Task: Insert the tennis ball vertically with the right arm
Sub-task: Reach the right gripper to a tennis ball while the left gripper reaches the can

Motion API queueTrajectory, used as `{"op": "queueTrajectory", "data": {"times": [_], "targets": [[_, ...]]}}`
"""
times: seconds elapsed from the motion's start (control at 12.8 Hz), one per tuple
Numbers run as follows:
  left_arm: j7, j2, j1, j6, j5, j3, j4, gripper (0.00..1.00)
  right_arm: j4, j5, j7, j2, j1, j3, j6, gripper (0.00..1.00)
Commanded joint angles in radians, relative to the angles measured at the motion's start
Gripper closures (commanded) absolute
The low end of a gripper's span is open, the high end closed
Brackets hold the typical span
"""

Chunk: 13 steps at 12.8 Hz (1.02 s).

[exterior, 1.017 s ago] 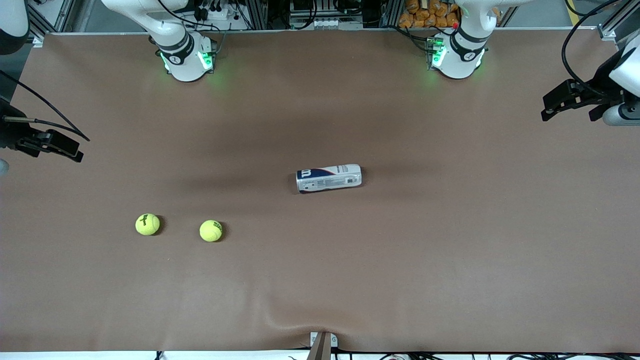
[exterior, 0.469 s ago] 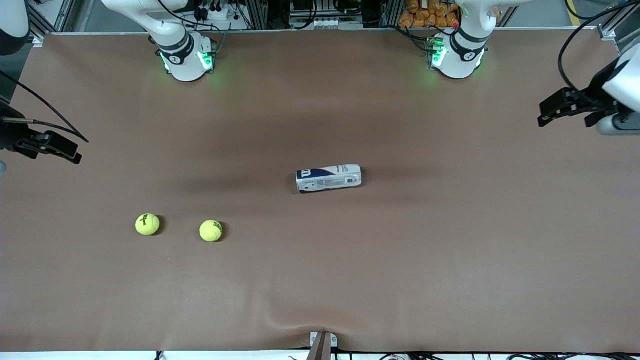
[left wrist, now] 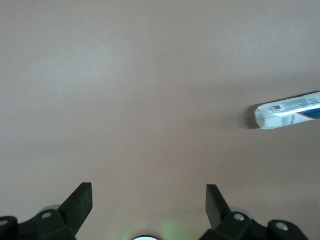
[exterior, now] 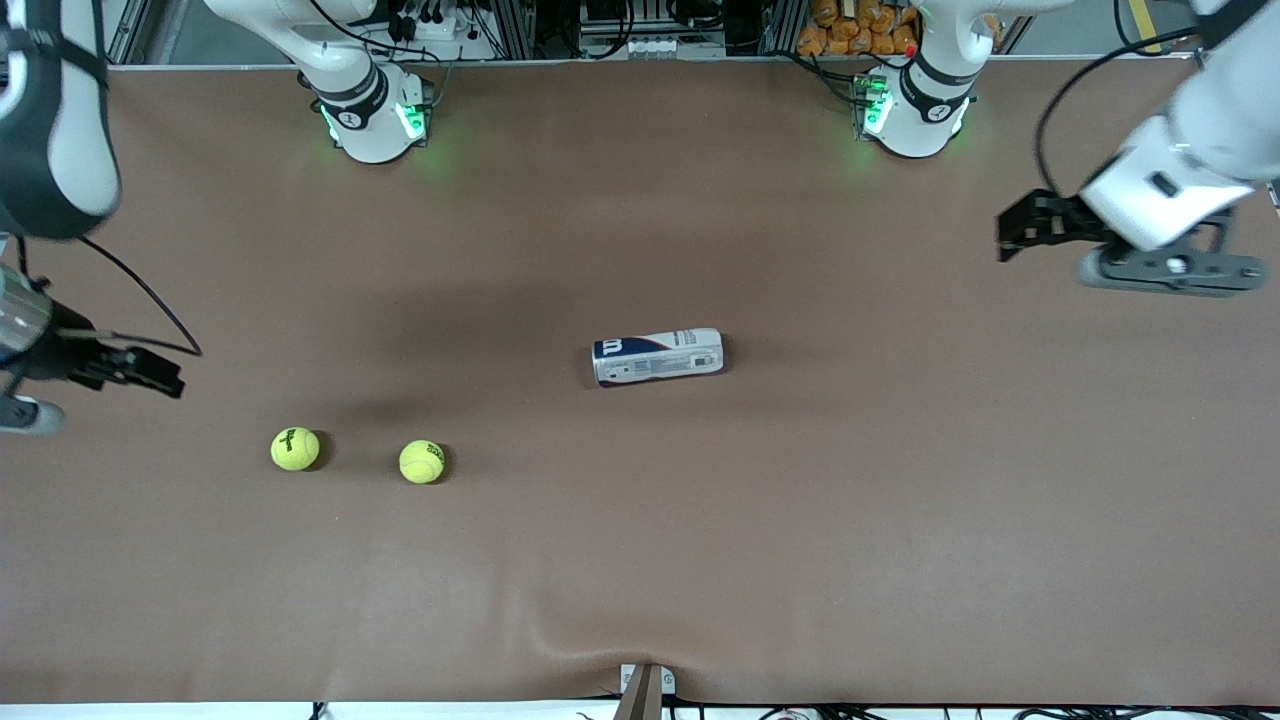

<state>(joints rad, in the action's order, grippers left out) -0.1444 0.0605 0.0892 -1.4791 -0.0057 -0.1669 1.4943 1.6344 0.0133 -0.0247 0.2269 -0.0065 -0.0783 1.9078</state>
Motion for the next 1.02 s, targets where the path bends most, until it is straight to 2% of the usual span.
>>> {"op": "queueTrajectory", "data": {"times": [0.0,0.23,0.55,0.94], "targets": [[-0.057,0.047,0.065,-0.012,0.007,-0.016,-0.028,0.00,0.012,0.005,0.022,0.057,-0.003,0.009,0.046,0.00],[-0.057,0.111,0.180,-0.056,0.016,-0.020,-0.046,0.00,0.045,0.004,0.022,0.106,0.003,0.012,0.085,0.00],[-0.040,0.215,0.283,-0.119,0.016,-0.023,-0.083,0.00,0.220,0.004,0.020,0.146,0.003,0.012,0.342,0.00],[0.005,0.326,0.420,-0.188,0.018,-0.022,-0.083,0.00,0.235,0.004,0.020,0.238,0.003,0.014,0.433,0.00]]}}
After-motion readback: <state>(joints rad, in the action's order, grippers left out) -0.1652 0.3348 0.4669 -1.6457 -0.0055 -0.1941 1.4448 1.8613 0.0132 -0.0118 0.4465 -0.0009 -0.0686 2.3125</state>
